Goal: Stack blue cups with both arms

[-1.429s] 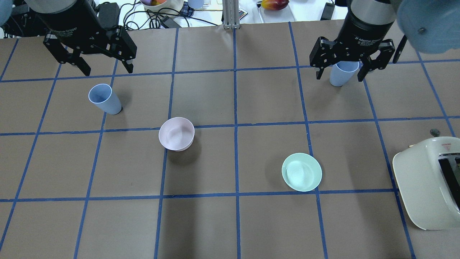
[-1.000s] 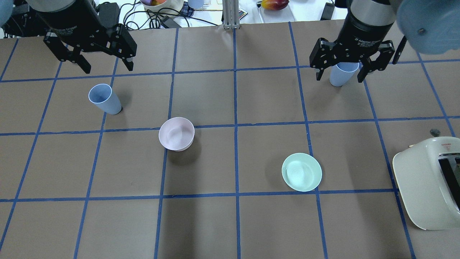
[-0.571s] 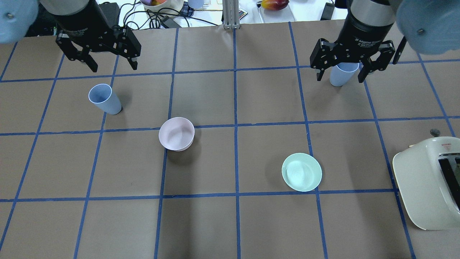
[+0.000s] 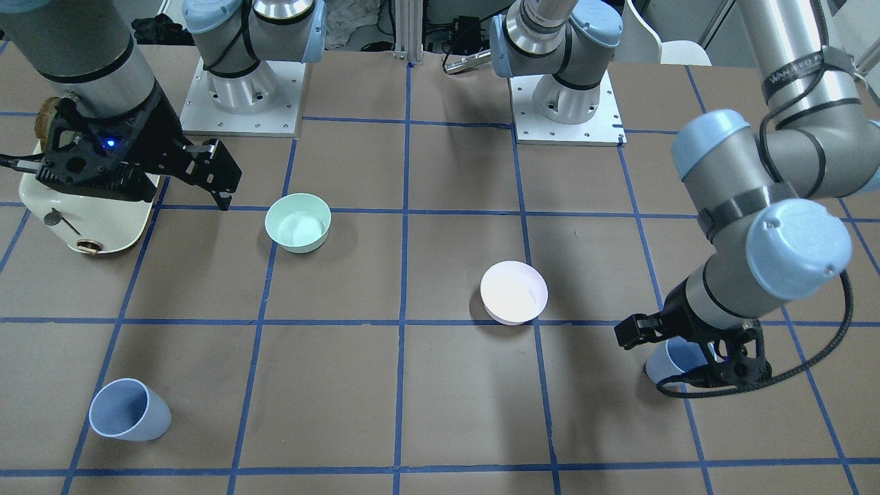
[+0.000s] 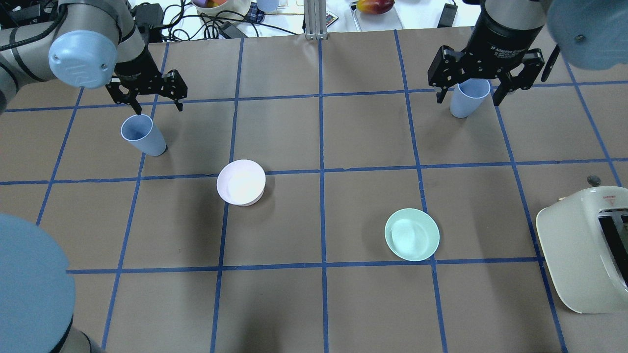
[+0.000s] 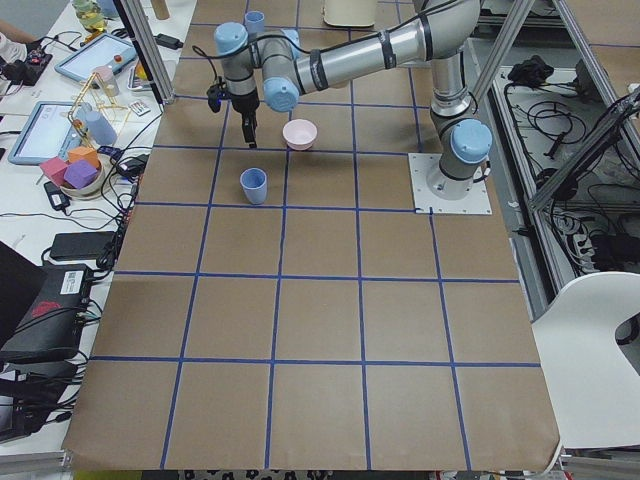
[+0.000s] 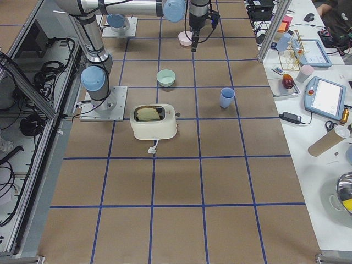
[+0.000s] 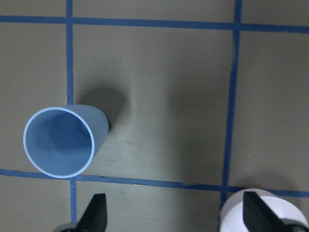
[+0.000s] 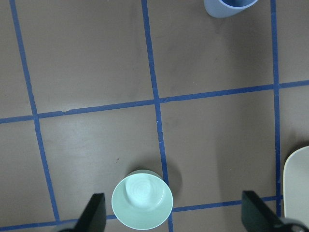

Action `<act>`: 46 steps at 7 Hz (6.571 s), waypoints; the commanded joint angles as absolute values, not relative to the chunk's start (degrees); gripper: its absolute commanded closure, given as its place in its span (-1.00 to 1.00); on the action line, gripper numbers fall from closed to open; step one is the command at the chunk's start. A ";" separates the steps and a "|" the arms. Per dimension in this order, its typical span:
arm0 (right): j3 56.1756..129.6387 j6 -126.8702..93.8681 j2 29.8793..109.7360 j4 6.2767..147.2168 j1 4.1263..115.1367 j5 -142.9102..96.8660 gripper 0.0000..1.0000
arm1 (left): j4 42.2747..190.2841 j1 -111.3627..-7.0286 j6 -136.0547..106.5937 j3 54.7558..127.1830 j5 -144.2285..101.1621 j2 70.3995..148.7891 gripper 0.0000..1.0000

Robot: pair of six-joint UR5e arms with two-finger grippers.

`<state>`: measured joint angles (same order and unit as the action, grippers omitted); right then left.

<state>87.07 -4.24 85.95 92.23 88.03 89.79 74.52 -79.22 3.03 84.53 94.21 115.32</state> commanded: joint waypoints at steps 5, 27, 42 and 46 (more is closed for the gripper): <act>78.58 5.36 68.33 105.02 78.60 89.83 -1.00 | 73.30 -77.86 2.64 85.43 95.54 120.06 1.00; 76.82 4.22 61.24 104.54 77.16 88.95 1.00 | 98.11 -106.49 -18.18 85.80 85.69 103.22 -1.00; 100.98 -33.65 84.55 89.89 107.39 83.50 1.00 | 88.68 -89.82 0.88 86.04 91.67 89.83 -1.00; 101.25 -34.27 84.46 89.82 107.67 80.52 1.00 | 101.24 -89.39 0.44 85.17 92.64 86.49 -1.00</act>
